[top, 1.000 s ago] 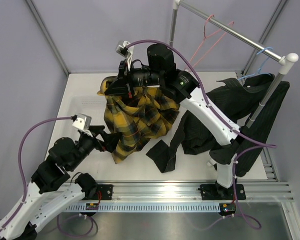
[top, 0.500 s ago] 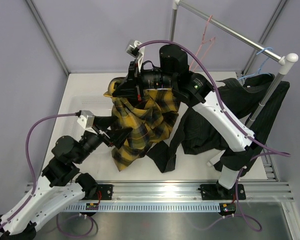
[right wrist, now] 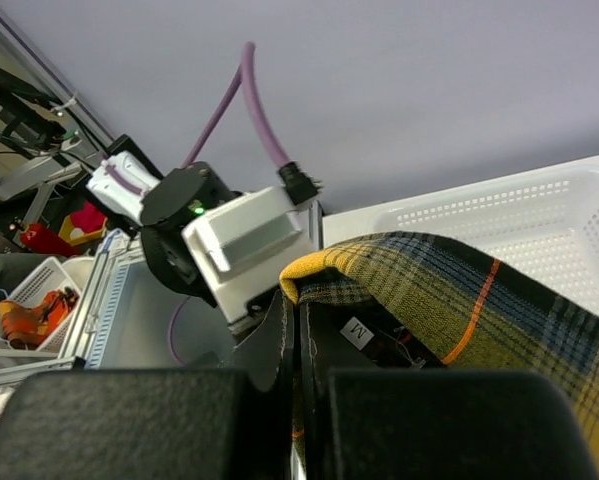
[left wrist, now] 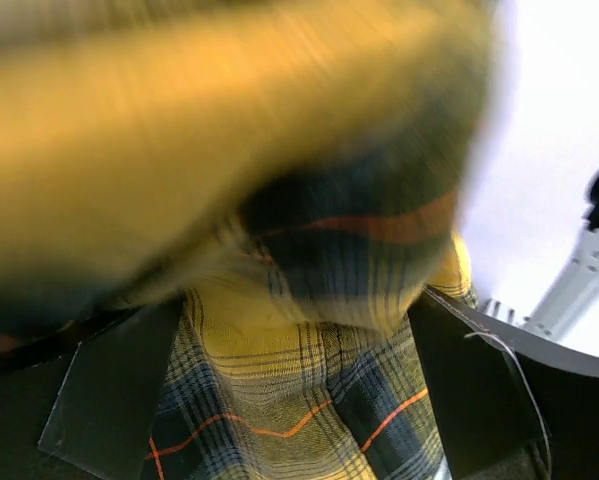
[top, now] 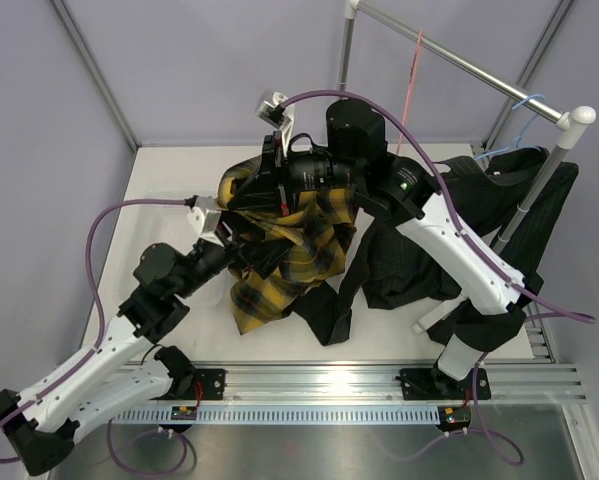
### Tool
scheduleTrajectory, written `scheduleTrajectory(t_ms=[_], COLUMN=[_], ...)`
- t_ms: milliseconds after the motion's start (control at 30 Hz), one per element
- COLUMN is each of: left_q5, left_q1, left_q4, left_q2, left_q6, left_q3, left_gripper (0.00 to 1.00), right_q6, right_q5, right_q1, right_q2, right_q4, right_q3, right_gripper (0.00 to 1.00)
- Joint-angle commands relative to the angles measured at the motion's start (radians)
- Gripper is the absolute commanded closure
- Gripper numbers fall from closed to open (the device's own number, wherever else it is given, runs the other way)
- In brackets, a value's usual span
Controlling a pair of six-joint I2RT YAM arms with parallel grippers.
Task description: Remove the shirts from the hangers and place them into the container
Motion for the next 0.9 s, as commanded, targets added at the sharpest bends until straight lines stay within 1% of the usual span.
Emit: scheduleTrajectory(t_ms=[0, 100, 167, 200, 233, 267, 300, 333, 400, 433, 467, 533, 567, 600, 633, 700, 733, 767, 800, 833, 867], left_q5=[0.004, -0.037, -0.065, -0.065, -0.075, -0.091, -0.105, -0.132, -0.152, -0.184, -0.192, -0.259, -0.278, -0.299, -0.356, -0.425, -0.453, -0.471, -0.514, -0.534, -0.545], left_q1=[-0.001, -0.001, -0.002, -0.001, -0.001, -0.002, -0.001, -0.002, -0.001, -0.002, -0.001, -0.001, -0.002, -0.001, -0.001, -0.001, -0.001, -0.002, -0.001, -0.001, -0.001], left_q4=[0.107, 0.087, 0.121, 0.139, 0.154, 0.173, 0.184, 0.190, 0.225, 0.231, 0.236, 0.204, 0.184, 0.135, 0.107, 0.057, 0.044, 0.036, 0.018, -0.006, -0.029], left_q2=[0.100, 0.150, 0.165, 0.164, 0.159, 0.155, 0.150, 0.141, 0.103, 0.086, 0.051, 0.020, 0.007, -0.011, -0.017, -0.020, -0.013, -0.007, 0.022, 0.039, 0.056], left_q6=[0.093, 0.138, 0.148, 0.153, 0.158, 0.153, 0.150, 0.150, 0.158, 0.165, 0.173, 0.214, 0.234, 0.257, 0.301, 0.384, 0.459, 0.509, 0.609, 0.650, 0.699], left_q3=[0.120, 0.177, 0.177, 0.172, 0.163, 0.159, 0.152, 0.134, 0.108, 0.087, 0.079, 0.082, 0.103, 0.120, 0.144, 0.213, 0.240, 0.266, 0.322, 0.361, 0.399], left_gripper=[0.01, 0.01, 0.02, 0.08, 0.42, 0.62, 0.85, 1.00, 1.00, 1.00, 1.00, 1.00, 1.00, 1.00, 1.00, 1.00, 1.00, 1.00, 1.00, 1.00, 1.00], right_q6=[0.050, 0.056, 0.069, 0.074, 0.076, 0.079, 0.080, 0.080, 0.071, 0.073, 0.071, 0.056, 0.048, 0.047, 0.045, 0.045, 0.043, 0.045, 0.045, 0.043, 0.045], right_q5=[0.006, 0.059, 0.069, 0.072, 0.073, 0.076, 0.093, 0.107, 0.142, 0.170, 0.202, 0.272, 0.300, 0.370, 0.409, 0.498, 0.525, 0.547, 0.582, 0.598, 0.610], right_q1=[0.049, 0.089, 0.095, 0.096, 0.095, 0.098, 0.096, 0.098, 0.096, 0.098, 0.098, 0.096, 0.096, 0.098, 0.096, 0.098, 0.098, 0.096, 0.096, 0.096, 0.096], right_q2=[-0.092, -0.120, -0.129, -0.139, -0.144, -0.150, -0.153, -0.155, -0.161, -0.164, -0.166, -0.169, -0.170, -0.185, -0.196, -0.241, -0.261, -0.314, -0.346, -0.379, -0.449], right_q4=[0.048, 0.019, 0.011, 0.016, 0.020, 0.020, 0.017, 0.014, 0.002, -0.006, -0.032, -0.068, -0.105, -0.124, -0.139, -0.184, -0.196, -0.211, -0.211, -0.205, -0.191], right_q3=[0.003, 0.002, -0.001, -0.014, -0.021, -0.026, -0.032, -0.031, -0.026, -0.021, -0.002, 0.028, 0.037, 0.049, 0.049, 0.029, 0.014, -0.044, -0.082, -0.131, -0.230], right_gripper=[1.00, 1.00, 1.00, 1.00, 1.00, 1.00, 1.00, 1.00, 1.00, 0.91, 0.66, 0.50, 0.38, 0.08, 0.01, 0.01, 0.01, 0.00, 0.01, 0.00, 0.00])
